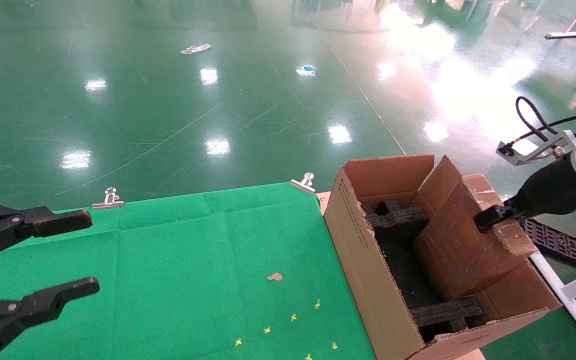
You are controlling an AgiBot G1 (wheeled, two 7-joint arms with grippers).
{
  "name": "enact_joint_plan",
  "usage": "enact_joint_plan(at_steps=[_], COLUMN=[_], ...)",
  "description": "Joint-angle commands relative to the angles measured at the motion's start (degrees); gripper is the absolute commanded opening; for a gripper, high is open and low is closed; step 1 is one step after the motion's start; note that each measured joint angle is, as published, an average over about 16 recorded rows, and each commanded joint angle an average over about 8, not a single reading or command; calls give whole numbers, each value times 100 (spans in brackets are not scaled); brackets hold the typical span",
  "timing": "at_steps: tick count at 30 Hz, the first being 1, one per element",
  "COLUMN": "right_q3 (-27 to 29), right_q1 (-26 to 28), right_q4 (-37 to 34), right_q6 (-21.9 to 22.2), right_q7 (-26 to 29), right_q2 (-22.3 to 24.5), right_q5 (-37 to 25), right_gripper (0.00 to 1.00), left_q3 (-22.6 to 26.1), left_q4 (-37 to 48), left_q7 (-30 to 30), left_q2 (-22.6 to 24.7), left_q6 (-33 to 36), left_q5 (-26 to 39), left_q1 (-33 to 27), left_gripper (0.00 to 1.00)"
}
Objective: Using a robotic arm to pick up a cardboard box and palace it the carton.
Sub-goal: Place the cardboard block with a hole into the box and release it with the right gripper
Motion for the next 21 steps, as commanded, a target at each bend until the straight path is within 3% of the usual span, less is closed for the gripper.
enact_joint_plan(at_steps=[1, 11, 21], right_q3=[-16, -3, 116], right_q1=[-43, -564, -1405], right_q4=[-90, -370, -496], right_q6=[66, 386, 1018], right_q7=[-23, -62, -115], right_q2=[-48, -323, -569], right_q5=[-27, 15, 207], right_gripper=[0, 0, 0], left_q3=[1, 4, 7], left_q4=[0, 0, 0], left_q7=[0, 2, 4], left_q2=[0, -2, -3], left_q6=[0, -2, -3], left_q5=[0, -3, -5], left_q1=[0, -1, -2], left_gripper=[100, 100, 100])
